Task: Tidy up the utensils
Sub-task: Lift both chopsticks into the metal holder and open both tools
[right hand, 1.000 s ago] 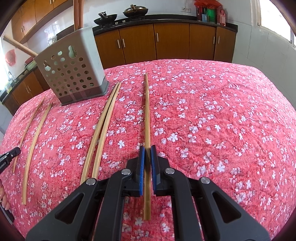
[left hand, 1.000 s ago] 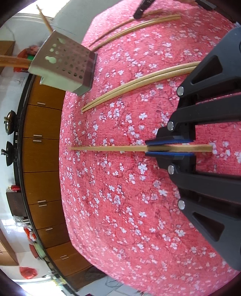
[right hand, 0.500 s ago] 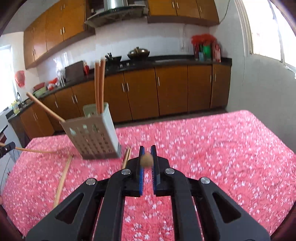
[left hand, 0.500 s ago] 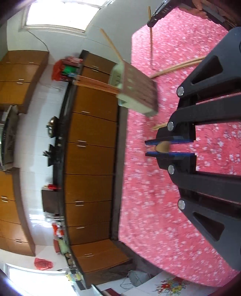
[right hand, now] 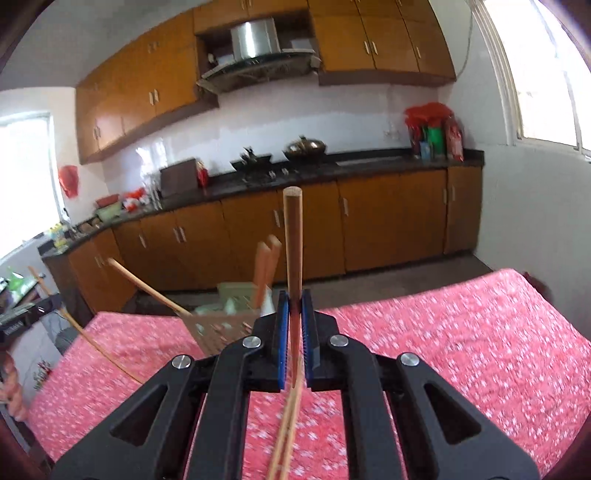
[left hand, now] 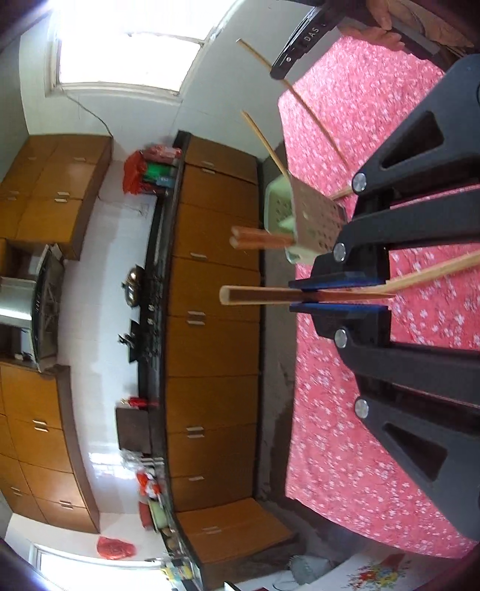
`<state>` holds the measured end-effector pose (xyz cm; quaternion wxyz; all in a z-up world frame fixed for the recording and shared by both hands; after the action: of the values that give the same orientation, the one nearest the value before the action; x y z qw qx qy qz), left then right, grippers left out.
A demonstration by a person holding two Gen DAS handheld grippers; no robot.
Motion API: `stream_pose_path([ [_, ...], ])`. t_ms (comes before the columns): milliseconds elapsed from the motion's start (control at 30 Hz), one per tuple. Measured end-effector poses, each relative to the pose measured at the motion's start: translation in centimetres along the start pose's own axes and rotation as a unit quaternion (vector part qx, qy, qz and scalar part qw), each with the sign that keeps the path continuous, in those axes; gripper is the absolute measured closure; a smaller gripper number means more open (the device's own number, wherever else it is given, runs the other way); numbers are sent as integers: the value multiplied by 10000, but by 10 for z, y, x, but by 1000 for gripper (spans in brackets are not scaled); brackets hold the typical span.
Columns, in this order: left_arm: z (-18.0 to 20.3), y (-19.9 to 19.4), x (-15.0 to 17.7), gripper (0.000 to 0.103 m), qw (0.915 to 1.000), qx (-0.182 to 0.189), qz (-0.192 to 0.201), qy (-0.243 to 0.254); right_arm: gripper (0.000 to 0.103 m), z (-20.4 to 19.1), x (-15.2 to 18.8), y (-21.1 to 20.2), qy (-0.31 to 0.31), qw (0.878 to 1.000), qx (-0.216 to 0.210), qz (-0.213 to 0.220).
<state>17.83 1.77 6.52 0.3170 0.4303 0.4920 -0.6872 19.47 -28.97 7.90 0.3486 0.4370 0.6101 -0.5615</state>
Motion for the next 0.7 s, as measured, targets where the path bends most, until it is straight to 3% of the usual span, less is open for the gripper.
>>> stream_pose_path([
  [200,23,-7,-31,95,9984,287,492,-42,96,-21,-27,-15,100,9984,-459,325],
  [500,54,2,-93,95,9889,302,1450,-117,96,-44,-63,3,120,9964,-481,682],
  [700,52,48,-86,95,9914,273,1265,-211,95,-49,-57,43,98,9988,-311,361],
])
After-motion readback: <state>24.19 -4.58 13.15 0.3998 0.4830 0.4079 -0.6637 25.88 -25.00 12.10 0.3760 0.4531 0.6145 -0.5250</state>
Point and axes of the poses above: each gripper's, at about its wrist camera, not at the fingertips, and y roughly the way its jaws point, z to its right, x to its underside, the point moved 4 cm from there along y, roughly the way its jaws point, and after that the axes turned 10 degrees about x, right-handed, at the moved point
